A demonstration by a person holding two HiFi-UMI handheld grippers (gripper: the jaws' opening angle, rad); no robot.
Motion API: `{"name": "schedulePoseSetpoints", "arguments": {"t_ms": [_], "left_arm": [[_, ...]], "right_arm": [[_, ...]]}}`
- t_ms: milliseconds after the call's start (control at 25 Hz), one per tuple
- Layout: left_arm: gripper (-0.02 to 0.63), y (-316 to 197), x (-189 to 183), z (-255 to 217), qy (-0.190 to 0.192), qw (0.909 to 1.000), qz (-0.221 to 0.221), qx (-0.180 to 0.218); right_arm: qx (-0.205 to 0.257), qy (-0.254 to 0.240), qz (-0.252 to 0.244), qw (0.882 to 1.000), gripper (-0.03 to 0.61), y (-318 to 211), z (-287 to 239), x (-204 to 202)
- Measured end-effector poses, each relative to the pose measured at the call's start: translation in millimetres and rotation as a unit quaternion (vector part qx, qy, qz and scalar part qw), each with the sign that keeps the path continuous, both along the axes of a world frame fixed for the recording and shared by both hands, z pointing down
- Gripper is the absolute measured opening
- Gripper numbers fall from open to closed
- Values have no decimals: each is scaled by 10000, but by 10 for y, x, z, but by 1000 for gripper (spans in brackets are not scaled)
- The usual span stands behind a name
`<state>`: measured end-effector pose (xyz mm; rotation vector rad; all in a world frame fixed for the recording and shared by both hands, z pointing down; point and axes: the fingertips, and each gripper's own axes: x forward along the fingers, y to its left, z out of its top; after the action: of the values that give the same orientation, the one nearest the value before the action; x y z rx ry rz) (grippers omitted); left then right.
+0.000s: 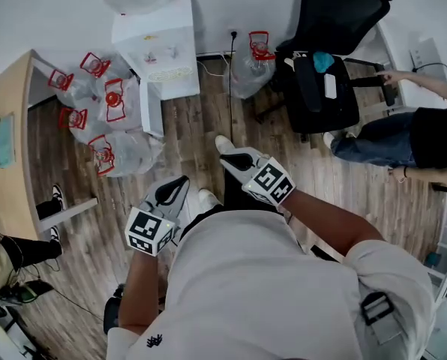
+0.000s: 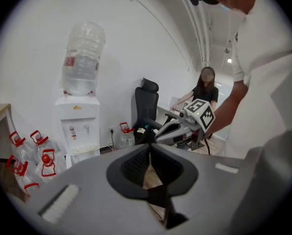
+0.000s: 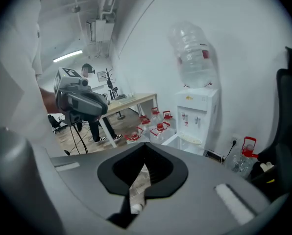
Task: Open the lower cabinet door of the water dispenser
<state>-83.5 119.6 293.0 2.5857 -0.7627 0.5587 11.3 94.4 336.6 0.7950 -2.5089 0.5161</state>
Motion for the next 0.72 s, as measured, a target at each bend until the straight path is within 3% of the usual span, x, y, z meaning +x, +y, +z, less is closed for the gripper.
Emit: {"name": "schedulePoseSetpoints", "arguments": {"t_ms": [720], "left_arm": [[66,124,-33,-53,-8,9995,-314,-35]], "right_arm": [[425,-155,-204,9988,2,150,-442,-9]]}}
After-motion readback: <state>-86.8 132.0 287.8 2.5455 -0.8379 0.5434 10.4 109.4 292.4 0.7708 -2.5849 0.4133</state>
